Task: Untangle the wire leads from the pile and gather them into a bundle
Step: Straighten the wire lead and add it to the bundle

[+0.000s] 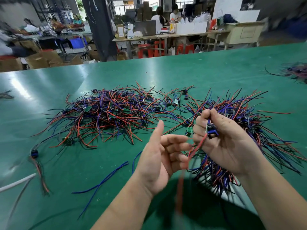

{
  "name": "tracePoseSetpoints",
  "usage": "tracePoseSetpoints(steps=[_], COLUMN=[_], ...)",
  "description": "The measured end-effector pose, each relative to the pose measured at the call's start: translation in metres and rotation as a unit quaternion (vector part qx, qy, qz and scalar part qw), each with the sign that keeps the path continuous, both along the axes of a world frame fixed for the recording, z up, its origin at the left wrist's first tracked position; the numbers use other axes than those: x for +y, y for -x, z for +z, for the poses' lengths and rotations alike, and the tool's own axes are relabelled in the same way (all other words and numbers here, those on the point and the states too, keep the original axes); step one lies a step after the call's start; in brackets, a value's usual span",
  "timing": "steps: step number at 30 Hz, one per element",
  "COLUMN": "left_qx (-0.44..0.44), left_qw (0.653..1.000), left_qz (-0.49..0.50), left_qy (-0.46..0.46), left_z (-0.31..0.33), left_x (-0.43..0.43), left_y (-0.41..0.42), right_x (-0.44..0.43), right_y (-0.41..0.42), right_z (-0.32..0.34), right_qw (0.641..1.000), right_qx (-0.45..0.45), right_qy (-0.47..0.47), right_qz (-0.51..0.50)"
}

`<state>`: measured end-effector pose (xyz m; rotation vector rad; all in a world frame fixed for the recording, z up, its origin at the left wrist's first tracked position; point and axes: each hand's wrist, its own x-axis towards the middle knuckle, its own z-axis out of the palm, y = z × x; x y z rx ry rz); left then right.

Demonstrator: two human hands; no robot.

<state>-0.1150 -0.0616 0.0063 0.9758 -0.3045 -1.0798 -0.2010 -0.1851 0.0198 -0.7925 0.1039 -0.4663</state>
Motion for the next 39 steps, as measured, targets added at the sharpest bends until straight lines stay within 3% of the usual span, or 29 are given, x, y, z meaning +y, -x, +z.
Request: tracePoseSetpoints(steps=[3,6,9,11,16,19,22,26,28,31,33,36,39], left_qx=[0.005,-0.116,-0.251,-0.282,-0.222,-0.223,-0.265,-0.359,-0.357,-0.307,-0.274,-0.221,-0.213], left_qw=[1.0,0.992,0.964,0.955,0.972,0.963,0.922,0.83,0.839,0.887,0.921,0.965,0.972], left_qz=[0.002,0.023,0.054,0.049,-0.041,-0.131,-0.262,-0.401,-0.385,-0.324,-0.256,-0.086,-0.013], left_qy=[0.012,-0.042,-0.073,-0.08,-0.072,-0.076,-0.105,-0.148,-0.142,-0.119,-0.109,-0.112,-0.102], left_z=[0.001,-0.001,-0.01,-0.014,-0.005,0.0,-0.002,-0.008,-0.009,-0.005,-0.001,-0.001,-0.007], left_x=[0.005,0.004,0.001,0.001,0.004,0.012,0.018,0.019,0.017,0.018,0.02,0.018,0.014], left_y=[-0.007,-0.005,0.002,0.005,0.005,-0.001,0.002,0.01,0.012,0.001,-0.011,-0.022,-0.023], right_x=[-0.003,-0.002,0.003,0.003,0.0,-0.003,-0.016,-0.031,-0.033,-0.034,-0.033,-0.022,-0.004], right_y=[0.0,-0.004,-0.009,-0.011,-0.006,-0.006,-0.003,0.002,0.003,0.005,0.008,0.008,0.003], right_z=[-0.004,-0.011,-0.021,-0.023,-0.018,-0.013,-0.002,0.001,0.002,0.006,0.008,0.007,-0.002], right_qw=[1.0,0.984,0.927,0.904,0.951,0.969,0.969,0.945,0.937,0.922,0.904,0.873,0.87], right_qx=[0.005,0.074,0.161,0.185,0.164,0.139,0.127,0.072,0.053,0.035,0.003,0.047,0.112], right_qy=[0.021,0.15,0.314,0.361,0.245,0.169,0.057,-0.018,-0.031,-0.032,0.018,0.223,0.438], right_qz=[-0.004,-0.061,-0.124,-0.137,-0.091,-0.115,-0.203,-0.319,-0.345,-0.385,-0.426,-0.432,-0.197])
